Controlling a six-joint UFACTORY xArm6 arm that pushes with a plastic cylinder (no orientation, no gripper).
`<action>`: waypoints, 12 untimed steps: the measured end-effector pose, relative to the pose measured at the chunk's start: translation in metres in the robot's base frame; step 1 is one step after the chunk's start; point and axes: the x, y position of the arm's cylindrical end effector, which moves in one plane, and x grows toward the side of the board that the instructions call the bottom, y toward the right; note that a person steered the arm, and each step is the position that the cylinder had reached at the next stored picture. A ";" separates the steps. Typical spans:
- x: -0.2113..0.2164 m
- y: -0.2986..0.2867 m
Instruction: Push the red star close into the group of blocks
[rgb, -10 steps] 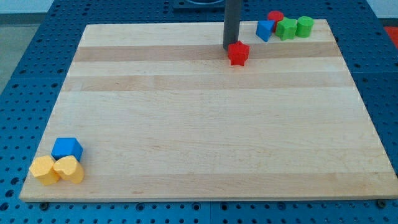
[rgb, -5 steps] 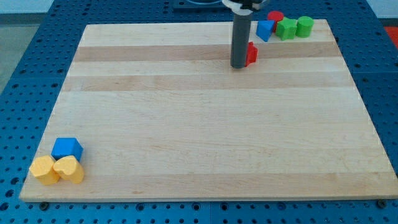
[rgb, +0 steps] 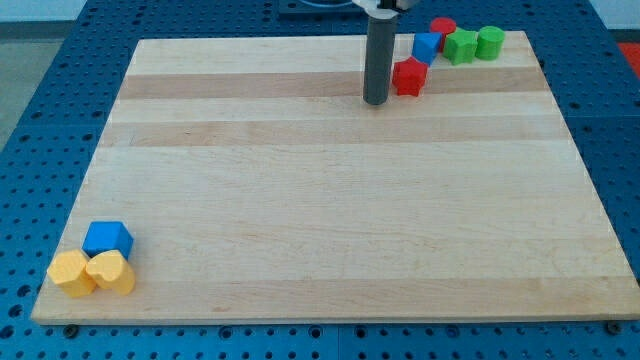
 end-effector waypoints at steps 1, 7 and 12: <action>-0.004 0.007; -0.024 0.027; -0.030 0.107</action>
